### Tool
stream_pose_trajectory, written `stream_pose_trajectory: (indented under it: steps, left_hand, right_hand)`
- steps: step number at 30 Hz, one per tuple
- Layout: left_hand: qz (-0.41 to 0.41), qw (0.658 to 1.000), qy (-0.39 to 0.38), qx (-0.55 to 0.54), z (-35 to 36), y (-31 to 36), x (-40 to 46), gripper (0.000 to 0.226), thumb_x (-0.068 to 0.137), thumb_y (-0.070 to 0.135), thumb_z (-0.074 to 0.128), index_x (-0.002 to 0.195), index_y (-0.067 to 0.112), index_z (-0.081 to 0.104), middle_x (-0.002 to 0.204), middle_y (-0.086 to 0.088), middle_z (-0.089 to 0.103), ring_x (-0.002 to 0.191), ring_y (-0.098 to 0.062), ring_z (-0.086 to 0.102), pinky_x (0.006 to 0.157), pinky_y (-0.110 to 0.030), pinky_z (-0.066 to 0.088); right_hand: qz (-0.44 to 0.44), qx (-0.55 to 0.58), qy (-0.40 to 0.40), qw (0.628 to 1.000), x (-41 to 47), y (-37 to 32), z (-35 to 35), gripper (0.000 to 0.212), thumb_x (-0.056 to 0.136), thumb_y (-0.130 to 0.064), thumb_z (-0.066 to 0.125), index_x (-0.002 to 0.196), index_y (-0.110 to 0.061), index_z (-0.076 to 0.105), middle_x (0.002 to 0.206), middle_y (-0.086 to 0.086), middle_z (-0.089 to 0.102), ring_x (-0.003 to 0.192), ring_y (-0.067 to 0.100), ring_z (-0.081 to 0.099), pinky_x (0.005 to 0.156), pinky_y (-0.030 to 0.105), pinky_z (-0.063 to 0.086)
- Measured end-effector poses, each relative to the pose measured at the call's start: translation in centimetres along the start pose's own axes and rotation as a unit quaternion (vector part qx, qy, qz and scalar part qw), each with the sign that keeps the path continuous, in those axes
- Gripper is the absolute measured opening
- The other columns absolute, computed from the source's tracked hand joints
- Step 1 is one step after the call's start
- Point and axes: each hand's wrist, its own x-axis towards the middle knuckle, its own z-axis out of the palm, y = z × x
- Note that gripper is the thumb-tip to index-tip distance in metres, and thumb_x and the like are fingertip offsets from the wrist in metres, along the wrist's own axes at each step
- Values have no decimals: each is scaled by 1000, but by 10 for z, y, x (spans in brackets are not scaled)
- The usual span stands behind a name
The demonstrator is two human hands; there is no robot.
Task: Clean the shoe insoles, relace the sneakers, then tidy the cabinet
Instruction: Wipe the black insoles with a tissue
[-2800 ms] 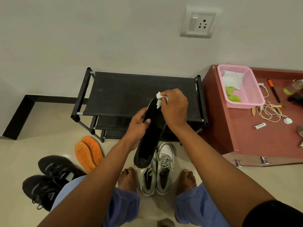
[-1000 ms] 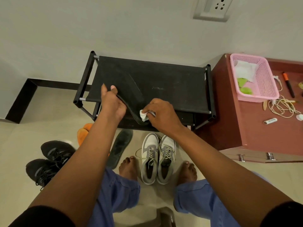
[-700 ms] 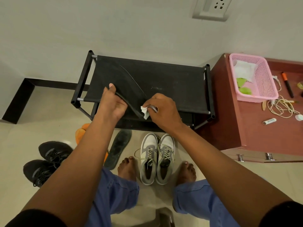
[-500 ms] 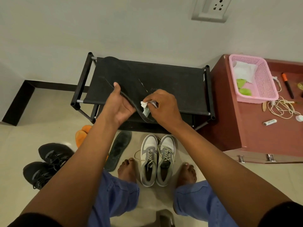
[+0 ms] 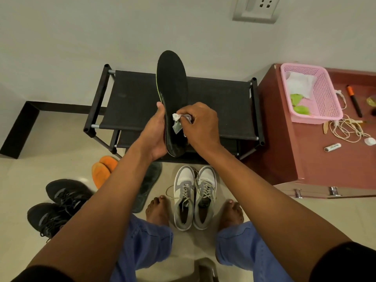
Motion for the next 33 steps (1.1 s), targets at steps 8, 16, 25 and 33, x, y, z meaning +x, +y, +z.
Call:
stream_pose_trajectory:
  steps: [8, 16, 25, 33]
  left_hand:
    - [-94, 989, -70, 91, 0, -11, -1, 76, 102, 71, 24, 143, 16, 58, 133, -18, 62, 107, -31, 61, 92, -48, 48]
    - [-123, 985, -87, 88, -4, -9, 1, 76, 101, 72, 25, 145, 17, 55, 131, -15, 63, 105, -27, 60, 93, -48, 46]
    - [-63, 998, -13, -17, 0, -2, -6, 75, 101, 71, 26, 132, 16, 66, 130, -15, 65, 118, -30, 63, 111, -48, 44]
    - [-4, 992, 30, -121, -13, 10, -6, 79, 102, 70, 24, 136, 10, 63, 141, -17, 63, 131, -32, 61, 116, -46, 42]
  right_hand:
    - [53, 16, 105, 993, 22, 3, -14, 17, 87, -10, 70, 97, -19, 81, 96, -1, 73, 89, 9, 66, 81, 12, 48]
    - [25, 8, 51, 998, 22, 7, -14, 21, 91, -8, 70, 101, -21, 82, 99, -2, 71, 90, 8, 66, 79, 6, 48]
    - [-41, 21, -13, 999, 0, -9, 1, 17, 93, -10, 72, 107, -14, 81, 98, 2, 70, 85, 12, 66, 77, 17, 56]
    - [-91, 45, -94, 990, -15, -22, 10, 20, 87, -2, 74, 104, -10, 81, 100, 7, 72, 88, 18, 68, 81, 35, 60]
